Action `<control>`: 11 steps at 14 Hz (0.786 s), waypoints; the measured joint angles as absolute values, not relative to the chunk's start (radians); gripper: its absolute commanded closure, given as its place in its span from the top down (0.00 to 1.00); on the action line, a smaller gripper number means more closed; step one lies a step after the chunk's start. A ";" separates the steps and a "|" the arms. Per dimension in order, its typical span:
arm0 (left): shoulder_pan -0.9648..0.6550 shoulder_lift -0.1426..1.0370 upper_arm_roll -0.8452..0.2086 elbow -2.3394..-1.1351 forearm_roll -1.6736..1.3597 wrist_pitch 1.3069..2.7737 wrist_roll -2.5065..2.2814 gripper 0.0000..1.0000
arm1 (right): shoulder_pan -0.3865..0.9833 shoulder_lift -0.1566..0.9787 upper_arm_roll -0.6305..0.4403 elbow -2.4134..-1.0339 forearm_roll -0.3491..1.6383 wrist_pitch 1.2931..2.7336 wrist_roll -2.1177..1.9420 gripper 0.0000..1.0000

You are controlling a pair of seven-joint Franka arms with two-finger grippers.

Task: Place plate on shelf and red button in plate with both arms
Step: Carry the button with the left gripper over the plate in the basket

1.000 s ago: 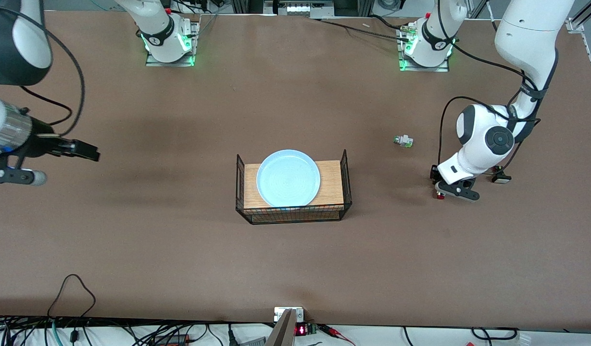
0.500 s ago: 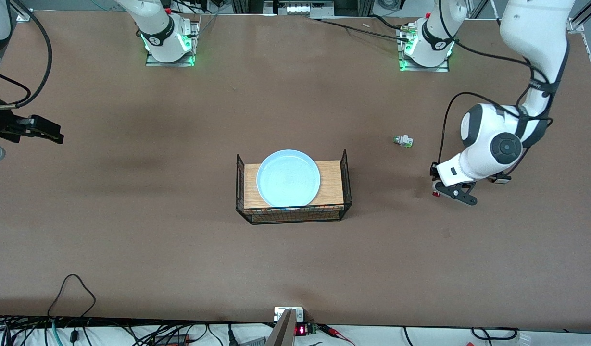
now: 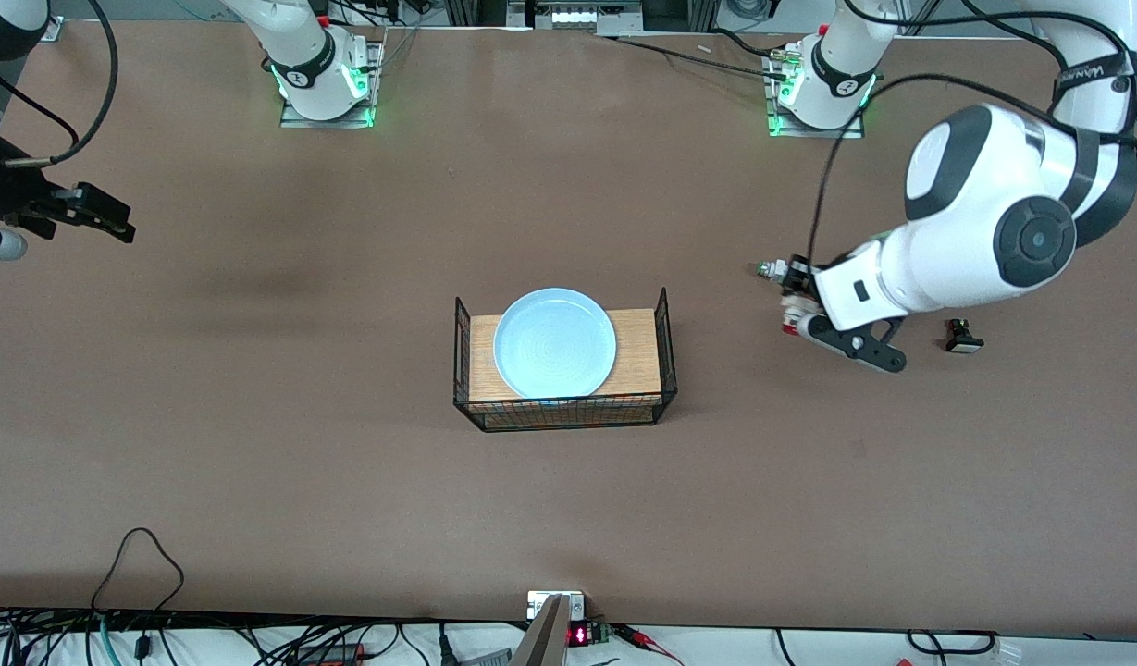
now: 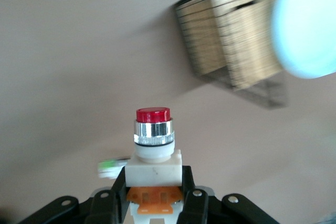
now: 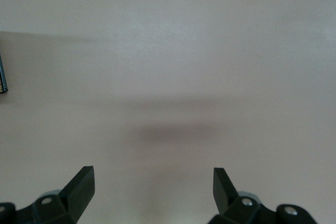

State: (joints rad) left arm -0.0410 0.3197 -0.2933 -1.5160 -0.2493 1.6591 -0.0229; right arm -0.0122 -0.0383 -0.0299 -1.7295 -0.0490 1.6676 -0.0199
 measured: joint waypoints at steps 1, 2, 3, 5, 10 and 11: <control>-0.063 0.329 -0.321 -1.483 -0.279 1.664 -0.106 0.12 | -0.012 -0.040 -0.027 -1.730 -0.049 1.667 -0.021 1.00; -0.106 0.348 -0.333 -1.447 -0.288 1.684 -0.180 0.12 | -0.011 -0.038 -0.025 -1.730 -0.049 1.667 -0.021 1.00; -0.162 0.376 -0.335 -1.411 -0.288 1.726 -0.254 0.12 | -0.011 -0.035 -0.025 -1.730 -0.049 1.668 -0.021 1.00; -0.281 0.451 -0.332 -1.361 -0.272 1.856 -0.392 0.12 | -0.011 -0.033 -0.024 -1.729 -0.049 1.669 -0.021 1.00; -0.430 0.645 -0.328 -1.332 -0.034 2.045 -0.524 0.13 | -0.011 -0.033 -0.023 -1.714 -0.042 1.670 -0.021 1.00; -0.433 0.666 -0.328 -1.327 -0.018 2.053 -0.525 0.15 | -0.011 -0.033 -0.023 -1.714 -0.042 1.670 -0.021 1.00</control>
